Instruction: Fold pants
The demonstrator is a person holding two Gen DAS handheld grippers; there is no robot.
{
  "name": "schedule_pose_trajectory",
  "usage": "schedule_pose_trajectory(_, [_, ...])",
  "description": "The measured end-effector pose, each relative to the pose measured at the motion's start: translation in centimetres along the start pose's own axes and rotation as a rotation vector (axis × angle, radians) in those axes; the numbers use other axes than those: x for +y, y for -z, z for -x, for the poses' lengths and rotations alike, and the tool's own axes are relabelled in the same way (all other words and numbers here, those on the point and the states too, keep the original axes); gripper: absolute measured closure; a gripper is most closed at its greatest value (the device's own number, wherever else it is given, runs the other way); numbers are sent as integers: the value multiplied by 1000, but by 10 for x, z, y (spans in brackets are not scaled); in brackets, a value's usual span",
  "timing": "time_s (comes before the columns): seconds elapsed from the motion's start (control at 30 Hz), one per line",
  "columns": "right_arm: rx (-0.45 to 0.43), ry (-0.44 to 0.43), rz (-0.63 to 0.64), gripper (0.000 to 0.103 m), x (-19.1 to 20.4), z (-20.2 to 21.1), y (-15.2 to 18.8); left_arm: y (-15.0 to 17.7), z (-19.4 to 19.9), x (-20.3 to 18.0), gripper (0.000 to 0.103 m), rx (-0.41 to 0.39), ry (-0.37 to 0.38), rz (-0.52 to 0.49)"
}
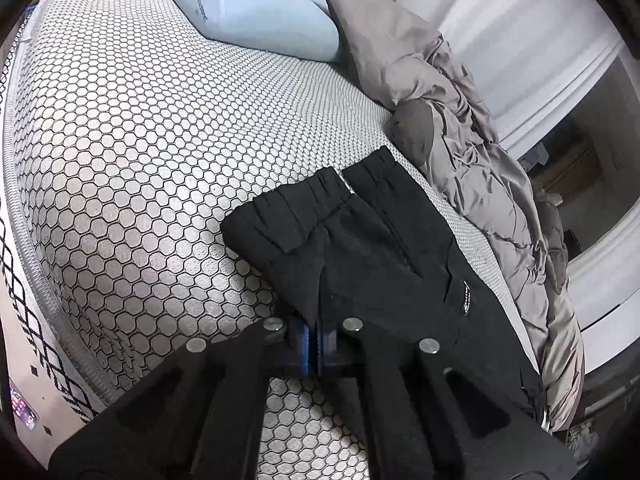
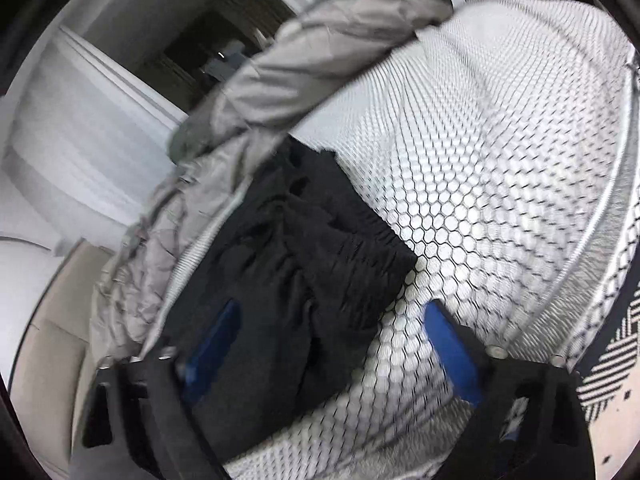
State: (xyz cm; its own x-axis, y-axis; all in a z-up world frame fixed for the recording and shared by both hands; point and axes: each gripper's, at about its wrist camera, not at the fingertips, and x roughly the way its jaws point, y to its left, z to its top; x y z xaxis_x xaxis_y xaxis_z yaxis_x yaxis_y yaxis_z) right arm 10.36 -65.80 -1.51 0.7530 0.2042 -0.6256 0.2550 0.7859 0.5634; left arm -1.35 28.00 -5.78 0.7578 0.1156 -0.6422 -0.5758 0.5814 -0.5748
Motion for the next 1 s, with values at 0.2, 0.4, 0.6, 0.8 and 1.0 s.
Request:
schedule_pose_trajectory(0.2, [-161, 19, -21, 93, -7, 41, 5, 10, 18, -9, 103, -1, -14, -78])
schedule_pose_trajectory(0.4, [-76, 8, -96, 93, -40, 35, 7, 19, 8, 1, 103, 55, -39, -61])
schedule_pose_trajectory(0.6, [-169, -82, -74, 93, -23, 72, 3, 1, 36, -23, 103, -9, 20, -98])
schedule_pose_trajectory(0.8, [-264, -55, 24, 93, 39, 80, -36, -45, 27, -71, 103, -36, 47, -124])
schedule_pose_trajectory(1.0, [-264, 20, 82, 93, 110, 26, -102, -106, -53, -159, 103, -9, 2, -159])
